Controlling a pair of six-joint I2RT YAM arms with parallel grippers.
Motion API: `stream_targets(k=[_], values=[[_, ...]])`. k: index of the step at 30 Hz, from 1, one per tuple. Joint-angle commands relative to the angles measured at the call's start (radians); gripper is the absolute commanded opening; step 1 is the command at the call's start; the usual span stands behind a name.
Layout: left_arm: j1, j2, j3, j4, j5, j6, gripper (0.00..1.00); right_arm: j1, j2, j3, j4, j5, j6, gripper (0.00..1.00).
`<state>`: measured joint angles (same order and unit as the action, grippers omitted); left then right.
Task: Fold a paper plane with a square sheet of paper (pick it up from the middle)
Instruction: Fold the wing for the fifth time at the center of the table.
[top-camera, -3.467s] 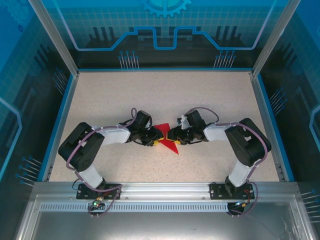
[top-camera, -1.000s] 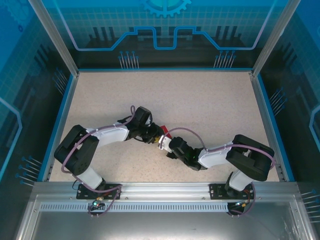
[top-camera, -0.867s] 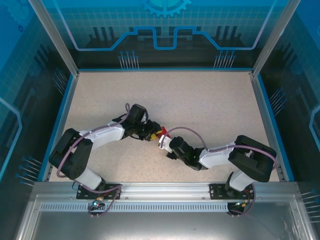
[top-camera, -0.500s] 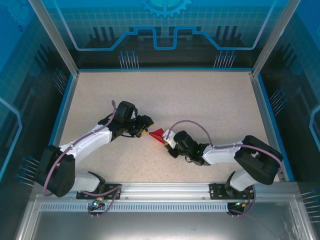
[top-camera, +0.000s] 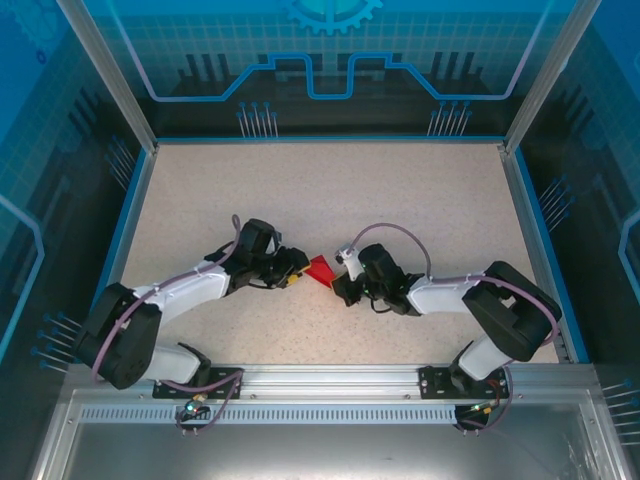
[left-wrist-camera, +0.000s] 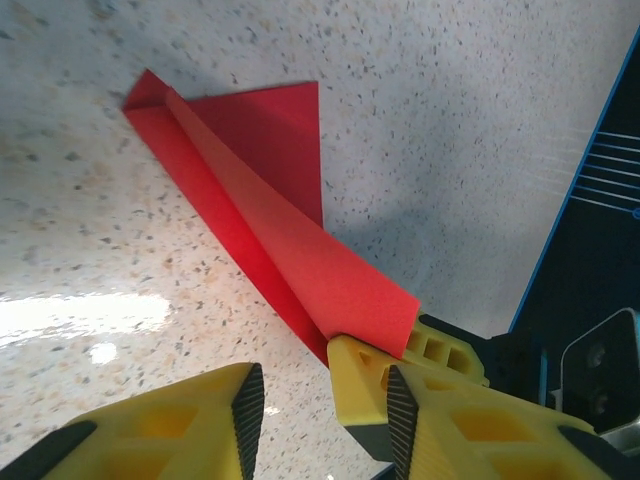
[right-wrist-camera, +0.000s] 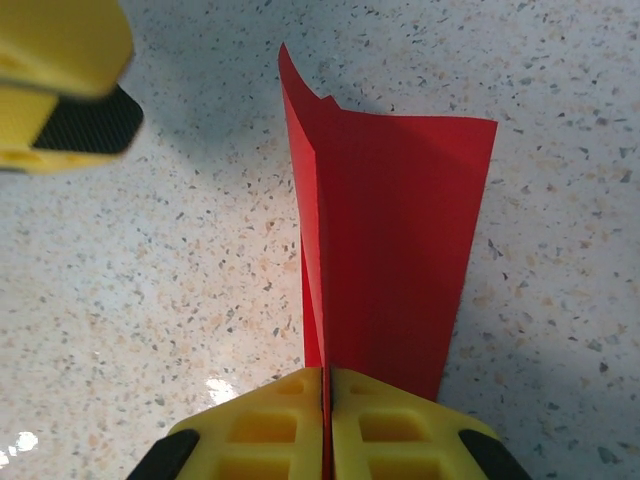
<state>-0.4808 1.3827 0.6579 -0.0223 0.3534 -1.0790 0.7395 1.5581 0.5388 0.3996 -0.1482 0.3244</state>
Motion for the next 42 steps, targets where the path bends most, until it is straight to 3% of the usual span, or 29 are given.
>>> stream_targets(k=[1,11,42], values=[[-0.022,0.036,-0.014,0.077,0.034,-0.007,0.37,-0.030,0.014,0.020,0.026,-0.101,0.092,0.08],[-0.074,0.134,-0.002,0.166,0.045,-0.011,0.30,-0.064,0.052,0.034,0.055,-0.190,0.193,0.08],[-0.074,0.191,-0.006,0.165,0.030,0.031,0.24,-0.106,0.193,0.052,0.056,-0.307,0.311,0.12]])
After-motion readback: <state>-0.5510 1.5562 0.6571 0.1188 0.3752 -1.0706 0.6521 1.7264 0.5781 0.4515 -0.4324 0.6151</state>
